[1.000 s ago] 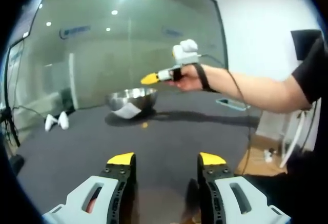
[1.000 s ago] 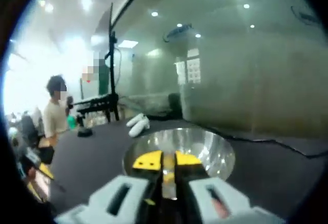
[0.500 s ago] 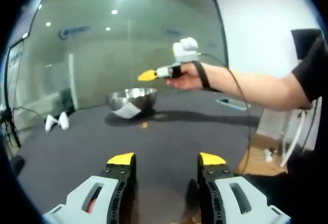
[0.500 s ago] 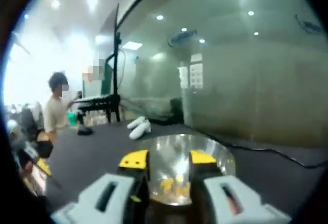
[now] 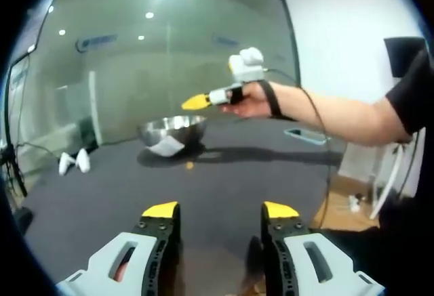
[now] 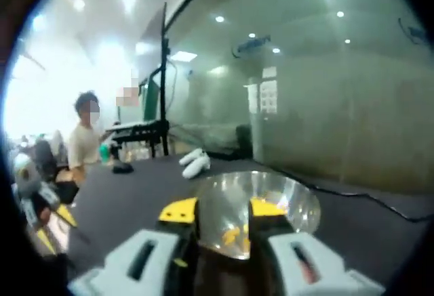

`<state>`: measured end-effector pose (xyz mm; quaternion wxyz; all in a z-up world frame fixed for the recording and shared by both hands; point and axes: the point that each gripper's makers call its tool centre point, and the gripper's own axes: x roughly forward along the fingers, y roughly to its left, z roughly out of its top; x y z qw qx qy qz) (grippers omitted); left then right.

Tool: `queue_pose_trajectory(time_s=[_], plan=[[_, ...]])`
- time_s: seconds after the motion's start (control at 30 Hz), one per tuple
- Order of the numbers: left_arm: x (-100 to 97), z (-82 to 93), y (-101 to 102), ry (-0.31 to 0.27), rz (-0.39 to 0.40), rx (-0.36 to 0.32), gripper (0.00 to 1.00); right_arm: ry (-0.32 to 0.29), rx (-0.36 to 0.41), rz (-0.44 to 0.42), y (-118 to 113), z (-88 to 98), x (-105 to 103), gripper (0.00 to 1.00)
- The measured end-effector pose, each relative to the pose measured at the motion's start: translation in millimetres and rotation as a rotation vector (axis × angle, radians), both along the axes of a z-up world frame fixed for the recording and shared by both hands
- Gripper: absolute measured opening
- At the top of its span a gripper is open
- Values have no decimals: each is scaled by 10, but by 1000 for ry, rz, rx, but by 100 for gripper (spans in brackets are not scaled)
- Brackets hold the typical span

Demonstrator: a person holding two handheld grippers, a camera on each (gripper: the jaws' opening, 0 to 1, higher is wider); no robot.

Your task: Pick up the QQ candy scattered on the table and place it into the stainless steel bowl on the table

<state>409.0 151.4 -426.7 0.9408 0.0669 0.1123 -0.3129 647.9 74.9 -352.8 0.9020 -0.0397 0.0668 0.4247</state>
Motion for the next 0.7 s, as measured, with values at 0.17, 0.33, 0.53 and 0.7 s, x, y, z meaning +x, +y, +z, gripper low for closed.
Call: queue_pose_trajectory(time_s=[0.17,0.33,0.53,0.7], plan=[[1,-15,32,3,7,0,49,-47,-30,112,26,-96,-326,30],[26,-3,64,0,9,-6,49,-8,-97,190,1,-448,-563,30],[60,4,47,-1,5,-8,49,15,-99,188,-107,-584,-636,30],[63,33,19,-7,-3,-8,49,28,-110,194,-127,-669,-686,30]])
